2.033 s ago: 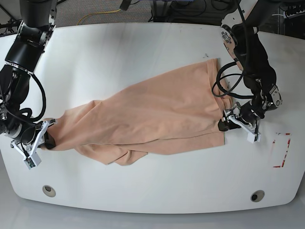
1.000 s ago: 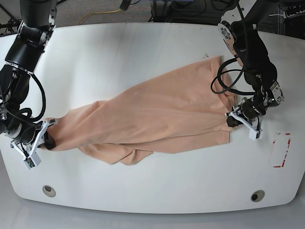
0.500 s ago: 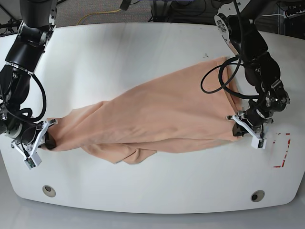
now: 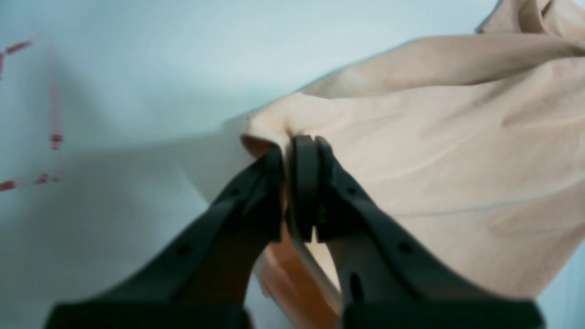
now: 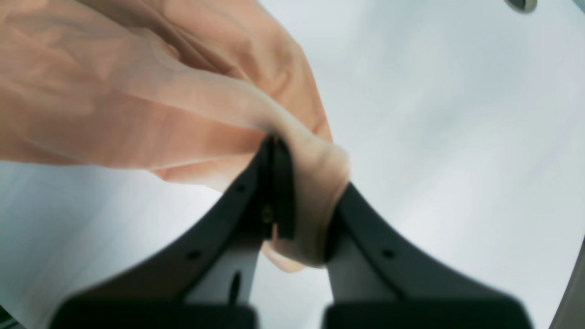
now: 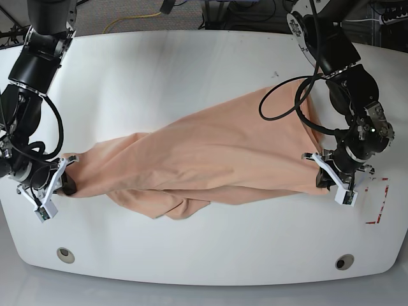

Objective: Fold the T-shirt properly
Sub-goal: 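Stretch the shirt between both grippers, pulling the left gripper away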

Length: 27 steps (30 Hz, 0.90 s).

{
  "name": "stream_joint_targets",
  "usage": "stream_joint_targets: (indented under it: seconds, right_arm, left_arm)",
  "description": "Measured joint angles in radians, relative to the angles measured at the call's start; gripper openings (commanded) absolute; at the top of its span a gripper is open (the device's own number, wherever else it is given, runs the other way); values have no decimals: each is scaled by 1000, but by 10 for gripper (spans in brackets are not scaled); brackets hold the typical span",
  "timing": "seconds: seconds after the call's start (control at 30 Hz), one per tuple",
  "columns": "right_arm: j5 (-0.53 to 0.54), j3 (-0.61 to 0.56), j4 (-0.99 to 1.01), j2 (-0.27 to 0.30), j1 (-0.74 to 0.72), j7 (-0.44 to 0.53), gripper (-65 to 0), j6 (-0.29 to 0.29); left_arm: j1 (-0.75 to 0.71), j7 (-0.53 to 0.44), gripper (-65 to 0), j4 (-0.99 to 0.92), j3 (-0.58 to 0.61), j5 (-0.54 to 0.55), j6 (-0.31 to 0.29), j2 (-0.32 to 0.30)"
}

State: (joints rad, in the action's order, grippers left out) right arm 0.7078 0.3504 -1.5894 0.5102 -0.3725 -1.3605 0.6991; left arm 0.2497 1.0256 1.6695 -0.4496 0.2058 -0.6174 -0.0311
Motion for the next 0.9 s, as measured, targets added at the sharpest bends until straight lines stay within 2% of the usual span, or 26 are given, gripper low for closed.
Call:
stream_joint_targets:
  seconds: [0.23,0.67,0.9]
  right_arm:
    - [-1,2,0,-14,0,3,-650,0]
    - [0,2,0,-17,0,3,-650,0]
    - [-2,2,0,-17,0,3,-650,0]
  left_arm:
    - [-30,6,-639,59,74,4,0,-3]
    - [-44,0,-650,56,70,1,3,-5]
    - [1,6,-650,52,64,6,3,15]
